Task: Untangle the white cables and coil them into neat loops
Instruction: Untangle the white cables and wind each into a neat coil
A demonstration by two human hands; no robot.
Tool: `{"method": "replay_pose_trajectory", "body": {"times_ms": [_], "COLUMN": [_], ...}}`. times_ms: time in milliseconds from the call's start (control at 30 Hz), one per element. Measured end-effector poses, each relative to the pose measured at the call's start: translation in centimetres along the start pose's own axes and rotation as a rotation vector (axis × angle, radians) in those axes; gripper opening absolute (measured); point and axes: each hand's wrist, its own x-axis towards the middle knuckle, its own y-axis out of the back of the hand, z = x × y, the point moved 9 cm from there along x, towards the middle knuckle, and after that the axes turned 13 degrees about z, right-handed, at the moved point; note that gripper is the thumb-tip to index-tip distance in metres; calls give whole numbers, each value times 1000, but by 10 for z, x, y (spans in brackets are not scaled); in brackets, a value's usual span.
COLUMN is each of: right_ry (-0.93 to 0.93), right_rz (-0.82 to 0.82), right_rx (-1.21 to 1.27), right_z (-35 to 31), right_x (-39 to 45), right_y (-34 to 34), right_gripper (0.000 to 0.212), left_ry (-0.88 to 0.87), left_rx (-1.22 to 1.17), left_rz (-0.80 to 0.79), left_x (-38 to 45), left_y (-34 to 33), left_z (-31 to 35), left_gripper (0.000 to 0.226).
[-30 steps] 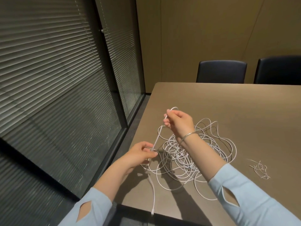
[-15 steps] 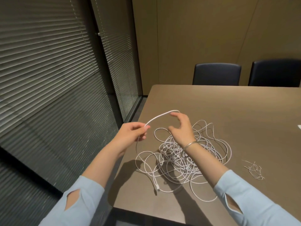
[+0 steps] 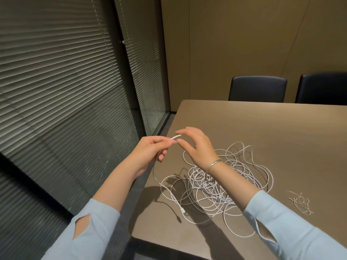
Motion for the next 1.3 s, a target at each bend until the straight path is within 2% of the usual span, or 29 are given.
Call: {"method": "replay_pose_trajectory", "body": {"times_ms": [133,267,400,533,633,767,867,967,1067,1133,1300], "right_ry": [-64,-186,-305,-407,-498,-617,-652,-640,-601,-594,-713], "right_rz": [31,179,351,474,531,425,329,207,142,88,-26], "right_rx": [106,202,330,347,273,141,152,245,375,457,504], "right_z": [-6,0,13,34,54,76,77,60,36,25,27], "right_x": [3,8,16,16,6,-10,-22,-32,-42,-50,-74], "right_y": [5,25,46,61,65,48,30,5,-16,-28,-57], "right_gripper": [10,20,20,16,18,18,16,17,39,46,37], "left_ry": [-30,8,75,123,132,120,106,88,100,117,131], "left_rx": [12,121,180,108,-2,-213,-278,-223,-188,-226,-386], "left_rz": [45,65,121,113,129,171,165,166,172,164,128], "left_x": [4,7,4,1,4,12,20,26,28,28,34], "left_y": [12,24,31,30,25,22,20,15,10,8,15], "left_z": [-1,-24,-56,-70,-61,-36,-25,-25,-28,-30,-17], "left_gripper": [15,14,16,27,30,30,33,35,34,34,36]}}
